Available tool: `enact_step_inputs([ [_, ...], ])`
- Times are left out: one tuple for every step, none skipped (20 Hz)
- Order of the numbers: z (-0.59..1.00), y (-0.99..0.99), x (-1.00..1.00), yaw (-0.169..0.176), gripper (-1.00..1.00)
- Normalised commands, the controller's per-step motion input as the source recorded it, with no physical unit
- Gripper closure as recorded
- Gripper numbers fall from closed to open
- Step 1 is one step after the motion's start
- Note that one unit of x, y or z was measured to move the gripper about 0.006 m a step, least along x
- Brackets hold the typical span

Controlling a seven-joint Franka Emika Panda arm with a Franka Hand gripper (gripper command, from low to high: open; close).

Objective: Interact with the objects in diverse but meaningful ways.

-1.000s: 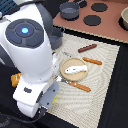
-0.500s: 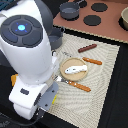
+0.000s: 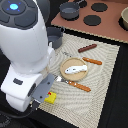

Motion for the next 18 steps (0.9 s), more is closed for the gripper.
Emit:
enact_step_inputs([
  [0.0, 0.37, -0.94, 0.0, -1.0],
  [0.0, 0.37, -0.93, 0.005, -1.0],
  [0.0, 0.37, -0.92, 0.014, -1.0],
  [0.0, 0.35, -0.92, 0.026, -1.0],
  [0.0, 0.36, -0.91, 0.046, -1.0],
  [0.0, 0.35, -0.93, 0.058, -1.0],
  [-0.08, 0.43, -0.97, 0.048, -1.0],
  [-0.1, 0.39, -0.96, 0.048, -1.0],
  [-0.1, 0.39, -0.95, 0.049, -1.0],
  [-0.12, 0.37, -0.92, 0.055, -1.0],
  [-0.13, 0.35, -0.87, 0.064, -1.0],
  [-0.14, 0.34, -0.81, 0.08, -1.0],
  [-0.17, 0.35, -0.79, 0.108, -1.0],
  [-0.19, 0.33, -0.76, 0.122, -1.0],
  [-0.24, 0.29, -0.71, 0.15, -1.0],
  [-0.26, 0.27, -0.7, 0.16, -1.0],
  [-0.27, 0.27, -0.7, 0.162, -1.0],
  [-0.3, 0.25, -0.72, 0.161, -1.0],
])
